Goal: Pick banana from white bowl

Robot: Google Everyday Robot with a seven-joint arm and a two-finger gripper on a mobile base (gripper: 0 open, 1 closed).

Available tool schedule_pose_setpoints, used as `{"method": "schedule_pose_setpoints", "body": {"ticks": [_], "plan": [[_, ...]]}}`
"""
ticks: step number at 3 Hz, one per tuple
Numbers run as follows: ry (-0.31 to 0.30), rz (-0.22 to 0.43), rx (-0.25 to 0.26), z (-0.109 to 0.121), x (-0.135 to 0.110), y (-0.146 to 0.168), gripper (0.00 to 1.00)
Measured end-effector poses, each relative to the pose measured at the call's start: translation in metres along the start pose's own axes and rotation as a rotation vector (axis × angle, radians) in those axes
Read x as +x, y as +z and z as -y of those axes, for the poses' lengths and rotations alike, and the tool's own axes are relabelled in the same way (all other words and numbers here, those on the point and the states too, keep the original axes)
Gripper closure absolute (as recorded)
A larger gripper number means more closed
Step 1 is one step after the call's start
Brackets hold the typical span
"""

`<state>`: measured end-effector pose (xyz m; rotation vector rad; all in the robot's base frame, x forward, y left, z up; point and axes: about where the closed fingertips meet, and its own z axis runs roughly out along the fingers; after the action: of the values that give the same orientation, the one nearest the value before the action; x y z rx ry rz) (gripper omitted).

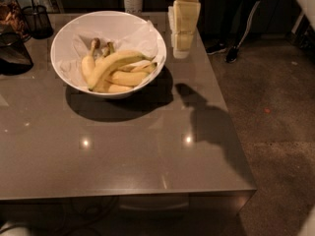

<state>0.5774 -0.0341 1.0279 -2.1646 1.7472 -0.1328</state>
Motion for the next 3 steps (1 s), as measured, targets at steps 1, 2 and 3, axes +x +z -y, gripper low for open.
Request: {"method": "schedule_pose_setpoints", "body": {"ticks": [1, 2, 3], "plan": [[-0.011, 0.022, 0.035, 0.012, -0.011, 0.001, 0.0], [-0.008, 0.034, 0.038, 0.024, -0.016, 0.015, 0.0], [-0.019, 0.023, 0.012, 0.041, -0.024, 0.036, 0.0]]}}
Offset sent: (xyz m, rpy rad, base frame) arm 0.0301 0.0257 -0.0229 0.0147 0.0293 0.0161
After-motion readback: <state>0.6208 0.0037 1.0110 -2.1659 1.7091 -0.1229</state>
